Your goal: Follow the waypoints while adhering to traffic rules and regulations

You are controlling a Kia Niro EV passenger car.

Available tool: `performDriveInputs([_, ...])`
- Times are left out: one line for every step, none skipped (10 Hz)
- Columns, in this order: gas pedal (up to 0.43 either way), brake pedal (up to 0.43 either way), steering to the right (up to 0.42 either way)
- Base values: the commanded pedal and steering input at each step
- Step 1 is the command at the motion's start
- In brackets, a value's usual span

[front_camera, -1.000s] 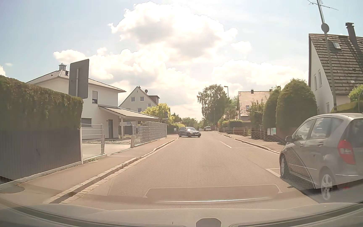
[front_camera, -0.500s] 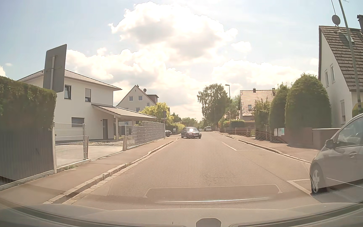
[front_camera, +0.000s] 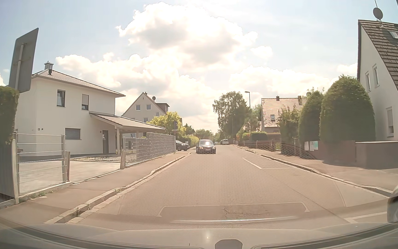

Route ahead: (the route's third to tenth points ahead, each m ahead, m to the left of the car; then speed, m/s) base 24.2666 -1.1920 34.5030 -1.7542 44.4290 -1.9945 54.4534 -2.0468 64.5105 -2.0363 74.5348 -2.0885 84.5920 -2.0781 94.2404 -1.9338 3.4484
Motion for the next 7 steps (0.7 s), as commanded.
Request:
performDriveInputs([0.0, 0.0, 0.105])
performDriveInputs([0.0, 0.0, 0.127])
performDriveInputs([0.0, 0.0, 0.136])
performDriveInputs([0.0, 0.0, 0.136])
performDriveInputs([0.0, 0.0, 0.141])
performDriveInputs([0.0, 0.0, 0.146])
performDriveInputs([0.0, 0.073, 0.153])
